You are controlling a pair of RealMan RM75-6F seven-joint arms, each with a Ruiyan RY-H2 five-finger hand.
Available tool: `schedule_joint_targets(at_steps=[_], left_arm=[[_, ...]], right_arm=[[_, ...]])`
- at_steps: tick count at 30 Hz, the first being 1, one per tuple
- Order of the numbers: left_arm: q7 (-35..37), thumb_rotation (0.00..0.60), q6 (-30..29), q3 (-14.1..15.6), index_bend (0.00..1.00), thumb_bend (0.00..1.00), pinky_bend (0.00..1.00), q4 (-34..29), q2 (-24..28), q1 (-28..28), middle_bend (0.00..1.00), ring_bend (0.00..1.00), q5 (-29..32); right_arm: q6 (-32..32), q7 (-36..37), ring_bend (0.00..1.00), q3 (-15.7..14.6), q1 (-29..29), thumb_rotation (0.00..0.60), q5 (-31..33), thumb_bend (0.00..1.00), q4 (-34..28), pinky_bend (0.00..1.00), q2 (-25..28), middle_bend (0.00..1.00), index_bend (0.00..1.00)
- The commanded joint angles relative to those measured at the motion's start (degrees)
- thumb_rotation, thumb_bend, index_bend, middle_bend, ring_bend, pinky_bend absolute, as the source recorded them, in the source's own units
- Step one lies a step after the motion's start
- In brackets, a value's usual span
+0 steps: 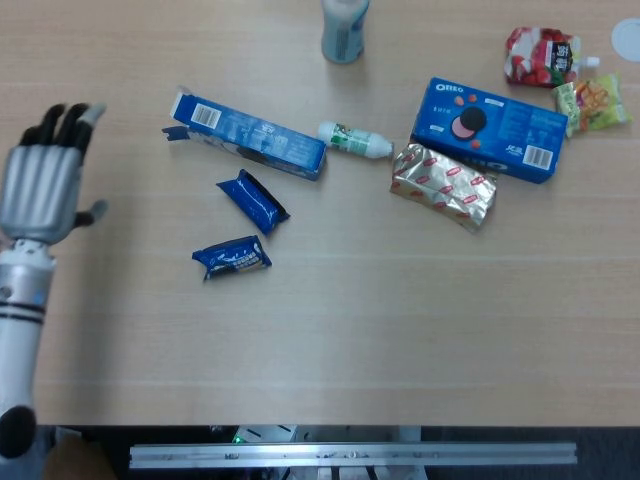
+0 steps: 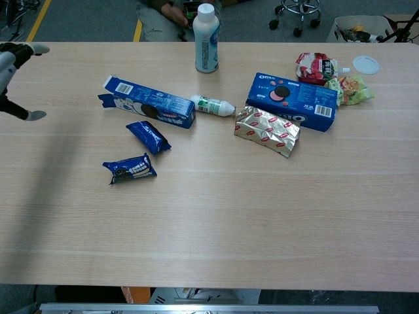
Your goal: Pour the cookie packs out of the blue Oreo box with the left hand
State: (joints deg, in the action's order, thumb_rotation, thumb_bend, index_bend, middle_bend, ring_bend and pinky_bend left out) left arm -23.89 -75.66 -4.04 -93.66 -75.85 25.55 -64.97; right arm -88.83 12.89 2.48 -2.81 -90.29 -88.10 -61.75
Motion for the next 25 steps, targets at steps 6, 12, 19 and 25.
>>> schedule_joint_targets(at_steps=[6, 12, 19, 25], left_arm=[[0.69, 0.6, -10.74, 4.71, 0.13, 0.14, 0.29, -8.17, 5.49, -10.0, 0.17, 0.13, -2.64], [1.98, 0.6, -15.89, 5.59, 0.13, 0.14, 0.29, -11.14, 6.83, -14.2, 0.17, 0.13, -6.59], [4.44, 0.6, -17.46, 5.85, 0.16, 0.14, 0.29, -11.24, 6.69, -16.25, 0.18, 0.13, -11.32], [4.71, 0.6, -16.67, 6.2, 0.17, 0.14, 0.29, -10.88, 6.39, -17.15, 0.19, 0.13, -13.6]], right_arm=[[0.2, -0.31, 0.37, 0.07, 0.02, 0.6, 0.28, 0.18, -0.39, 0.39, 0.05, 0.39, 0.38], [0.3, -0.43, 0.37, 0.09, 0.06, 0.6, 0.41, 0.18, -0.61, 0.39, 0.1, 0.39, 0.38], [0.36, -0.51, 0.37, -0.03, 0.11, 0.6, 0.28, 0.18, -0.72, 0.39, 0.06, 0.39, 0.38], [0.61, -0.52, 0.37, -0.09, 0.09, 0.6, 0.37, 0.18, -0.64, 0.39, 0.01, 0.39, 0.38]])
